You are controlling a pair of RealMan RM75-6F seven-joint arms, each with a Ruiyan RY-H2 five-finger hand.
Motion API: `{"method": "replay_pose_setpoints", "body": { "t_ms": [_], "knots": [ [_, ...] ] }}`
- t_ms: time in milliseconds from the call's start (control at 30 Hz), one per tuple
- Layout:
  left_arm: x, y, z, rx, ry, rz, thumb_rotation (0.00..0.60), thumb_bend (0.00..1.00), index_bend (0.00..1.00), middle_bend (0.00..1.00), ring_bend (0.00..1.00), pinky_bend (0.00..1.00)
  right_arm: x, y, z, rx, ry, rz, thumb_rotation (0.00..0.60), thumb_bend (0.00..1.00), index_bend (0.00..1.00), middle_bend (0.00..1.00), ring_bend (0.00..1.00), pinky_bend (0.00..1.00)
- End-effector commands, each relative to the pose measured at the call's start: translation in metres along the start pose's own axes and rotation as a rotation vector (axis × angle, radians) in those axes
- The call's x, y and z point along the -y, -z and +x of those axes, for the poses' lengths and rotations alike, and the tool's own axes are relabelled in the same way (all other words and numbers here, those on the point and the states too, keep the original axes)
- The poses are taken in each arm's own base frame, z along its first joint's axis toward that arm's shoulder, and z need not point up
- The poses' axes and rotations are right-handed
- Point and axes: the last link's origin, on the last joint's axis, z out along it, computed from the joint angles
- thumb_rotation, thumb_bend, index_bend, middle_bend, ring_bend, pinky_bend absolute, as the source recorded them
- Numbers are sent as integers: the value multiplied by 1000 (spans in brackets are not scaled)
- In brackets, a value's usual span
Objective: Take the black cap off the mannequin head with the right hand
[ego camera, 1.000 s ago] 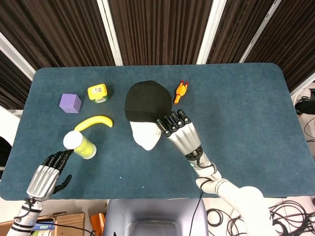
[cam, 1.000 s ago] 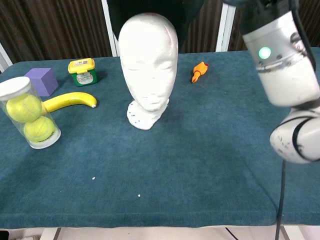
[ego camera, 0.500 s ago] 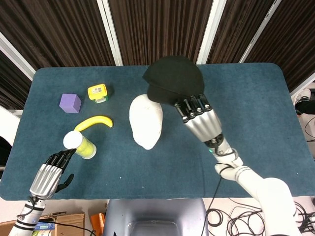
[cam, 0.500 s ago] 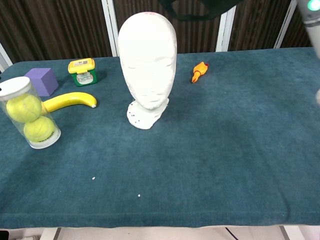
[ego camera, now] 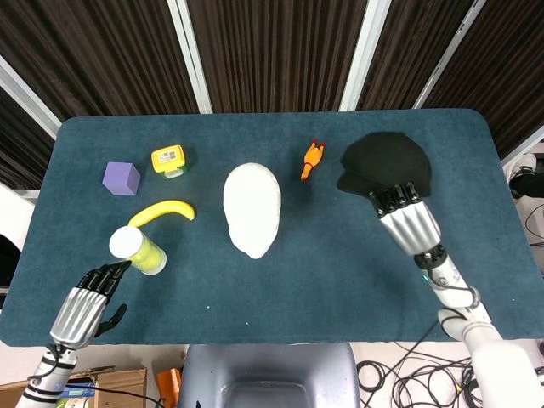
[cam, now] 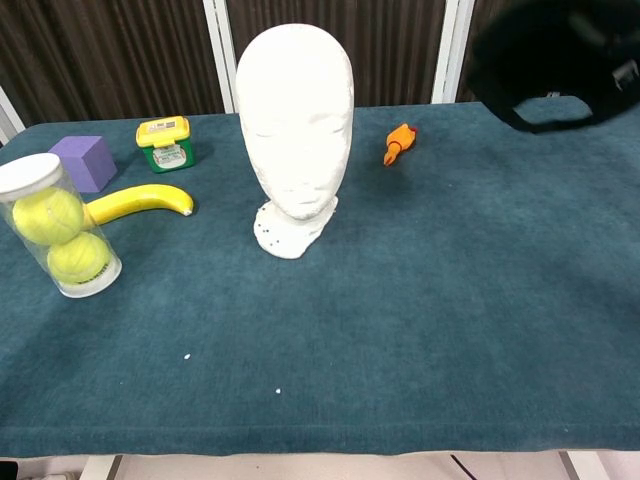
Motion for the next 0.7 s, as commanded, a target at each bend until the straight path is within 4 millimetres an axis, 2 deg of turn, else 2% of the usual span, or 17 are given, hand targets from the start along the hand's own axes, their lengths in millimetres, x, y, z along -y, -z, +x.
{"method": "replay_pose_setpoints", "body": {
  "t_ms": [33, 100, 133, 267, 367, 433, 500, 567, 700],
  "knots": [
    [0, 1, -1, 4, -5, 5, 600, 369, 0, 156, 164, 278, 13, 32, -15, 142, -50, 1, 600, 438, 999, 861, 691, 746],
    [0, 2, -3, 10, -13, 10, 600, 370, 0, 156, 164, 278, 19, 44, -19, 194, -79, 10, 600, 409, 953, 852, 662, 718],
    [0, 2, -3, 12, -17, 12, 600, 370, 0, 156, 165, 278, 22, 50, -21, 219, -96, 5, 600, 398, 898, 827, 627, 689],
    [2, 3, -5, 27, -22, 24, 600, 371, 0, 155, 165, 278, 37, 78, -21, 299, -249, -24, 600, 376, 655, 652, 458, 560],
    [3, 3, -7, 38, -22, 28, 600, 369, 0, 155, 164, 278, 44, 103, -23, 394, -333, -39, 600, 275, 332, 433, 252, 357],
    [4, 3, -8, 42, -24, 28, 600, 369, 0, 155, 165, 278, 46, 117, -24, 454, -370, -43, 600, 203, 86, 243, 98, 190],
    [5, 3, -8, 45, -23, 28, 600, 370, 0, 154, 165, 278, 49, 128, -20, 499, -418, -44, 600, 158, 1, 107, 16, 82],
    [6, 4, -9, 47, -20, 33, 600, 370, 0, 154, 165, 278, 51, 139, -16, 550, -467, -40, 600, 132, 0, 39, 0, 27],
    [8, 7, -11, 53, -20, 43, 600, 370, 0, 153, 164, 278, 56, 155, 1, 663, -539, -3, 600, 88, 0, 0, 0, 0]
  ]
}}
